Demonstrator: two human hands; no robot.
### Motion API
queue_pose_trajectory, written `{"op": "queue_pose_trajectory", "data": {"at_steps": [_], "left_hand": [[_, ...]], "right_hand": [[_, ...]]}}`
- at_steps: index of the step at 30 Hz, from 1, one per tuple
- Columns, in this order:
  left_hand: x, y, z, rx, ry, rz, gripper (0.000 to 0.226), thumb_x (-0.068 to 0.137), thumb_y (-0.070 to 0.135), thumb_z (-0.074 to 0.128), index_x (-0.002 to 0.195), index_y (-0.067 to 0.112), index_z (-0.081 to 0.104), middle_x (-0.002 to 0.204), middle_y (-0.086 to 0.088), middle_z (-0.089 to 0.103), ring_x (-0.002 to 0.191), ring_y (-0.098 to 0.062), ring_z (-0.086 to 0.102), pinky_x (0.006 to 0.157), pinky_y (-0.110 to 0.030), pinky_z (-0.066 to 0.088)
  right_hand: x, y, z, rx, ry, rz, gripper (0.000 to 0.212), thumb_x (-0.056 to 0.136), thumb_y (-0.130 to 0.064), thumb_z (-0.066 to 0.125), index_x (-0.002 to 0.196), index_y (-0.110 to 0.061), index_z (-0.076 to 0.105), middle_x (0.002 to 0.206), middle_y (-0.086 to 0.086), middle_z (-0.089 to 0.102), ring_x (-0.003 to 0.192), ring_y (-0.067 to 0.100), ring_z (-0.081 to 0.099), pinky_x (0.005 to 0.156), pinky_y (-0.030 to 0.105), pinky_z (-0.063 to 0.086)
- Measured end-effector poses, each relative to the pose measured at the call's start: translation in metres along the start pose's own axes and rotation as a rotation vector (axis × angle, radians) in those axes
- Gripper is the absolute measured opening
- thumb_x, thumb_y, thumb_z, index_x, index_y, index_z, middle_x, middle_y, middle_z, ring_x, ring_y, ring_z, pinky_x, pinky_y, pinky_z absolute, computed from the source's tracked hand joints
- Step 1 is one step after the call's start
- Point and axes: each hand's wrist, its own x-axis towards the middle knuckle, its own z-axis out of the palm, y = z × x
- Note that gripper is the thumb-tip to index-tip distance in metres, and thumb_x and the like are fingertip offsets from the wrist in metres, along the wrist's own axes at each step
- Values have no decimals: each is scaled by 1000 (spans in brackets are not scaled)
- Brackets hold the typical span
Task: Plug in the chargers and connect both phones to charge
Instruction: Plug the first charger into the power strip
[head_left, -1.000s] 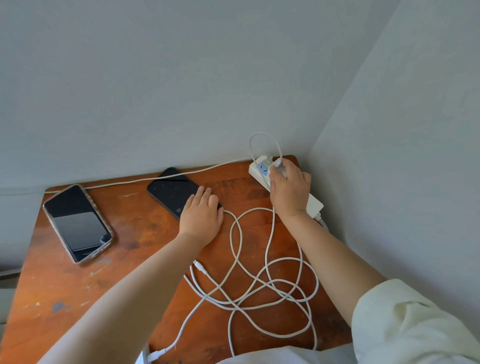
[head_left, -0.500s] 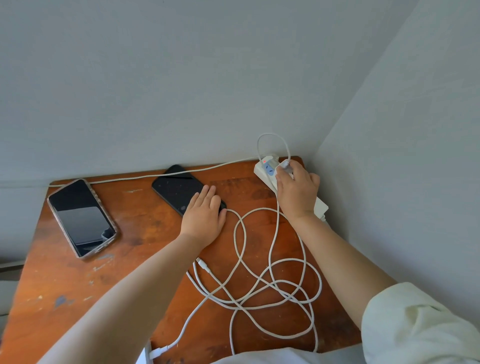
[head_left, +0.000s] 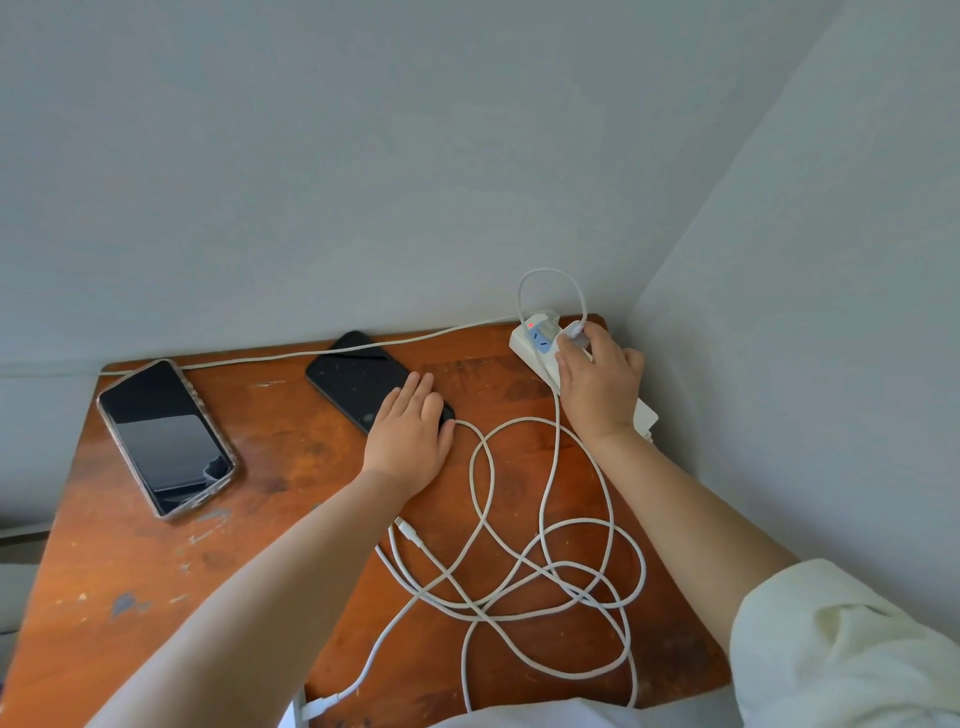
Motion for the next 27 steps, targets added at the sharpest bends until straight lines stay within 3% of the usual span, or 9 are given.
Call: {"op": "queue_pose_trajectory", "data": {"at_steps": [6, 9, 11, 17, 20, 23, 27], "left_hand": [[3, -3, -9, 71, -85, 19, 48, 95, 38, 29, 135, 12, 30, 152, -7, 19, 141, -22, 9, 114, -34, 9], [3, -7, -18, 64, -167, 46, 49, 94, 37, 32, 137, 13, 27, 153, -7, 15, 141, -22, 8, 113, -35, 12], [-1, -12, -23, 60, -187, 68, 49, 94, 36, 34, 137, 14, 26, 153, -7, 12, 141, -22, 6, 114, -36, 11], [-54, -56, -23, 9, -29, 1, 46, 95, 32, 34, 137, 15, 27, 153, -4, 13, 141, -19, -1, 113, -35, 6], [-89, -88, -22, -3, -77, -26, 47, 95, 35, 33, 138, 20, 26, 153, -1, 14, 141, -17, 0, 112, -34, 5], [-122, -115, -24, -9, -122, -17, 49, 94, 37, 32, 139, 20, 24, 153, -1, 14, 141, -17, 1, 112, -33, 3], [-156, -139, -23, 13, -159, 46, 50, 95, 36, 30, 140, 19, 20, 153, -2, 13, 141, -17, 0, 110, -28, -6]], "right_hand": [[1, 1, 5, 150, -34, 104, 24, 80, -5, 68, 104, -2, 64, 113, 22, 62, 98, 39, 58, 75, 42, 46], [-4, 2, 4, 105, -53, 41, 29, 80, 0, 67, 108, 3, 61, 116, 27, 60, 95, 43, 60, 71, 42, 52], [-6, 1, 3, 92, -81, 68, 32, 86, -3, 60, 118, 0, 56, 130, 24, 51, 109, 41, 54, 78, 41, 53], [-29, -18, -4, 139, -98, 157, 42, 88, 1, 53, 129, -6, 46, 147, 21, 28, 136, 37, 22, 105, 45, 33], [-69, -43, -11, 259, -91, 133, 34, 85, 3, 58, 119, 0, 54, 137, 24, 44, 130, 39, 34, 101, 48, 36], [-109, -72, -18, 335, -87, -9, 26, 74, 13, 66, 100, 8, 65, 107, 28, 65, 107, 44, 56, 87, 48, 45], [-154, -108, -20, 338, -172, -71, 24, 64, 16, 73, 86, 7, 70, 86, 25, 72, 87, 41, 66, 75, 51, 52]]}}
